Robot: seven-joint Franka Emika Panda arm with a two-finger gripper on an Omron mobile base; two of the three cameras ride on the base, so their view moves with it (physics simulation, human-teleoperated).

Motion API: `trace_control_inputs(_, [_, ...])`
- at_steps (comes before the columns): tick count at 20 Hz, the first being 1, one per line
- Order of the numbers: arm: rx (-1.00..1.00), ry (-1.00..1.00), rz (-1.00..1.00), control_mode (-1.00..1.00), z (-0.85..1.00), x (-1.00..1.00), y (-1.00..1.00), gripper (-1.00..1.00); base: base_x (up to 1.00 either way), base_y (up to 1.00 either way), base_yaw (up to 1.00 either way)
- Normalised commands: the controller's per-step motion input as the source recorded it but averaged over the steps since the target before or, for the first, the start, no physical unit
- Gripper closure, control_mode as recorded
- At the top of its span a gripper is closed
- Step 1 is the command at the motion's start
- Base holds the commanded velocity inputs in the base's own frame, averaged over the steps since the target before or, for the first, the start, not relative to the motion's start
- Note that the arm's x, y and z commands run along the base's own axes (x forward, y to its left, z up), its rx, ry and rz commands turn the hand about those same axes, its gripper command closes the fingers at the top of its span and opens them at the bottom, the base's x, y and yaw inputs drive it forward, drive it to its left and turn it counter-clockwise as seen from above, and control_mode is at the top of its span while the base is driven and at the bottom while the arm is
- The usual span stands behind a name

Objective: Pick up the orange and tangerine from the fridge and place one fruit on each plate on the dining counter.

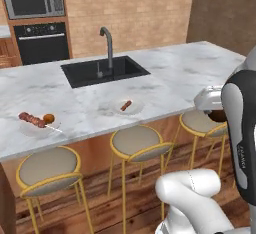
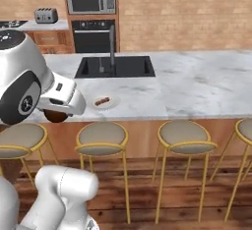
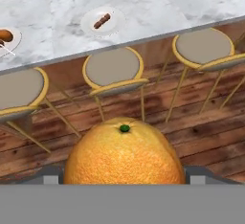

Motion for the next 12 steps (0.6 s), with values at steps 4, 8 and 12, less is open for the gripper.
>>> trace_control_inputs(4, [0.00,0.00,0.00,1.00,0.00,0.00,0.00,1.00,0.96,0.00,0.19])
trace_control_inputs(8, [0.00,0.00,0.00,1.00,0.00,0.00,0.00,1.00,1.00,0.01,0.23])
trace_control_inputs(12, [0.00,0.00,0.00,1.00,0.00,0.00,0.00,1.00,1.00,-0.08,0.33])
